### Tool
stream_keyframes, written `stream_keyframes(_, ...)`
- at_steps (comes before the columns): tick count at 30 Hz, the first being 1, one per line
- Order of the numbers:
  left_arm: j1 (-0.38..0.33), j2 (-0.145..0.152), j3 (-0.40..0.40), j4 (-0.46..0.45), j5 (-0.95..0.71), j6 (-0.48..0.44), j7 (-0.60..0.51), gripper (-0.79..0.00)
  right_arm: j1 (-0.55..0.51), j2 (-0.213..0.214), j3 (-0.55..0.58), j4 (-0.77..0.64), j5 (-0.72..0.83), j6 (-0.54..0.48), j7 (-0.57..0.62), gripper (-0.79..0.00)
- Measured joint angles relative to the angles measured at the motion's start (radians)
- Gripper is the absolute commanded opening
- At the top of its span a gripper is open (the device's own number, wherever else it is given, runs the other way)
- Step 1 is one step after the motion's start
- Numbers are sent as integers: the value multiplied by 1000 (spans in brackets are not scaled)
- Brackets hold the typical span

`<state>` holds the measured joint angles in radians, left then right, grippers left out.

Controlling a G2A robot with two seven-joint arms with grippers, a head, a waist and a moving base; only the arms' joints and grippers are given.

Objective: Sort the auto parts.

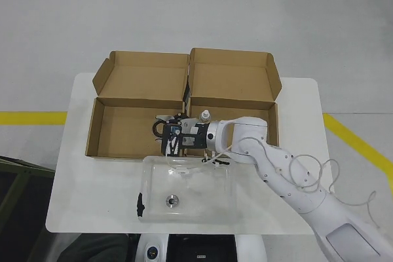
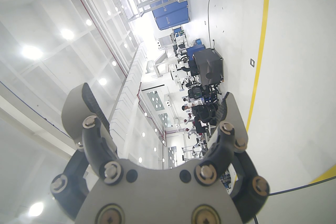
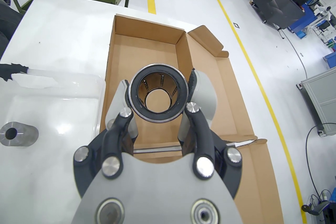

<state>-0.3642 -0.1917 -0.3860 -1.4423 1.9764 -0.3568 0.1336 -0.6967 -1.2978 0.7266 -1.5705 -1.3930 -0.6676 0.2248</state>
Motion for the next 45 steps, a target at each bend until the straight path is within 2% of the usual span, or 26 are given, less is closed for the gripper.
stream_keyframes(15,0,0,0,0,0,0,0,0,146,-88,-110,257,58,32,-7,-785)
stream_keyframes(35,0,0,0,0,0,0,0,0,243,-197,-205,540,73,56,12,-785)
stream_keyframes(40,0,0,0,0,0,0,0,0,253,-217,-213,593,66,60,-1,-662)
stream_keyframes(43,0,0,0,0,0,0,0,0,258,-226,-215,611,58,65,0,-557)
stream_keyframes(45,0,0,0,0,0,0,0,0,259,-231,-215,620,52,66,4,-536)
